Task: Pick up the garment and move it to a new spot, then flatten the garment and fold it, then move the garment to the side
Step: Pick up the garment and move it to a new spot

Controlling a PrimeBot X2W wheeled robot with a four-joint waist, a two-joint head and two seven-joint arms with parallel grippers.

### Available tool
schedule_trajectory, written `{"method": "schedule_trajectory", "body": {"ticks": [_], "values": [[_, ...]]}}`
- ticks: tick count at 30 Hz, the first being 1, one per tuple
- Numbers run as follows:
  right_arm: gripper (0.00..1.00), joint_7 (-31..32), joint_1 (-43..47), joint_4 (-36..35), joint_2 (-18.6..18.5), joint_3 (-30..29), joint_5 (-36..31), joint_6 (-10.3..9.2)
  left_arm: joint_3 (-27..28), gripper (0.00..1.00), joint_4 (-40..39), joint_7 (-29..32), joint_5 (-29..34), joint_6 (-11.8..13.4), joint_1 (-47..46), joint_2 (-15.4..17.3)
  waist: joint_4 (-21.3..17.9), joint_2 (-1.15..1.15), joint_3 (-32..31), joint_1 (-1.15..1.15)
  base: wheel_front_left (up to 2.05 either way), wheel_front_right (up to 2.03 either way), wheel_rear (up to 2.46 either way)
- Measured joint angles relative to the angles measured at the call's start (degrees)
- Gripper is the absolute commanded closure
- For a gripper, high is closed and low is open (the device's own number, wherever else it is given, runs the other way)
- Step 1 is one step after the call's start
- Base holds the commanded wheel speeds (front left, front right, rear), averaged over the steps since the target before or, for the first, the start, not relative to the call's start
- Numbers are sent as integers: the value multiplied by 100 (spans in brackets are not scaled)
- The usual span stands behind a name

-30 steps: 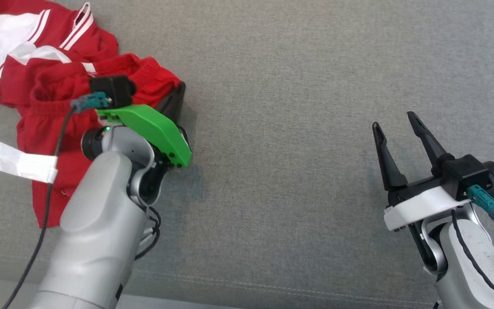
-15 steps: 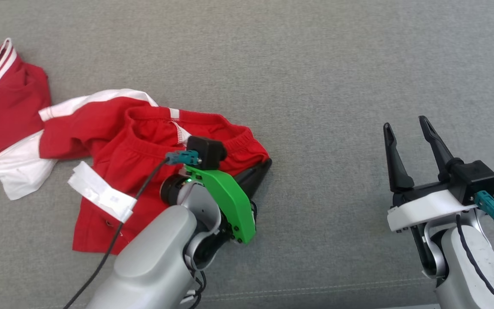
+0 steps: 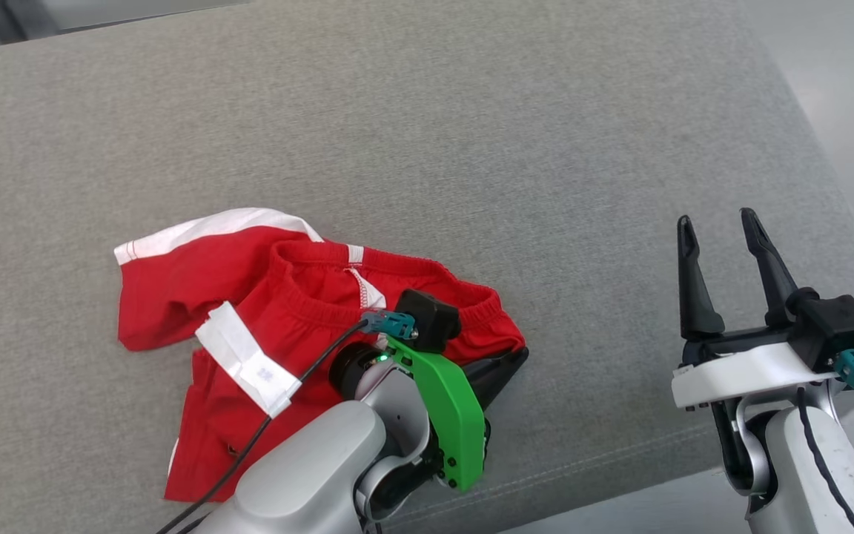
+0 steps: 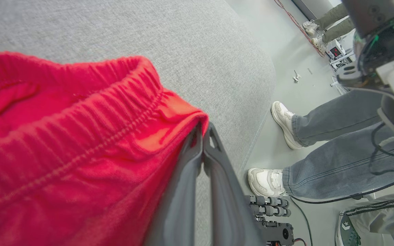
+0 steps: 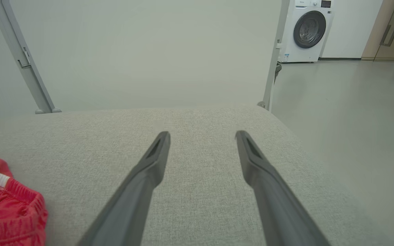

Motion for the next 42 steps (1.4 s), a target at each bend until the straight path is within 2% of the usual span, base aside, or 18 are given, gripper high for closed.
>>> {"method": "schedule_trajectory", "body": {"ticks": [8, 9, 10, 15, 20, 34, 42], "values": [[0, 0, 33, -21, 85, 230, 8, 115, 92, 100, 187, -33, -19, 313, -1, 3, -536, 0, 62, 0, 0, 0, 0], [0, 0, 21, -12, 93, 271, 8, 136, 141, 72, 243, -68, -9, 372, -1, 4, -612, 0, 72, 0, 0, 0, 0], [0, 0, 8, 2, 101, 310, 9, 174, 218, 0, 299, -115, 18, 441, -1, 4, -690, 0, 82, 0, 0, 0, 0], [0, 0, 3, 38, 101, 202, 15, 211, 181, 0, 354, -154, 2, 502, -8, 19, -1028, 0, 100, 0, 0, 0, 0], [0, 0, -96, 105, 74, 155, 14, 268, 111, 0, 269, -265, -108, 503, -8, 20, -959, 0, 42, 0, 0, 0, 0], [0, 0, -126, 338, -226, 98, -49, 468, -110, 0, -392, -561, -547, 503, 208, 16, -145, 0, -400, 0, 0, 0, 0], [0, 0, -88, 470, -343, 110, -56, 568, 257, 0, -454, -1100, -267, 881, 331, 26, 439, 0, -686, 0, 0, 0, 0]]}}
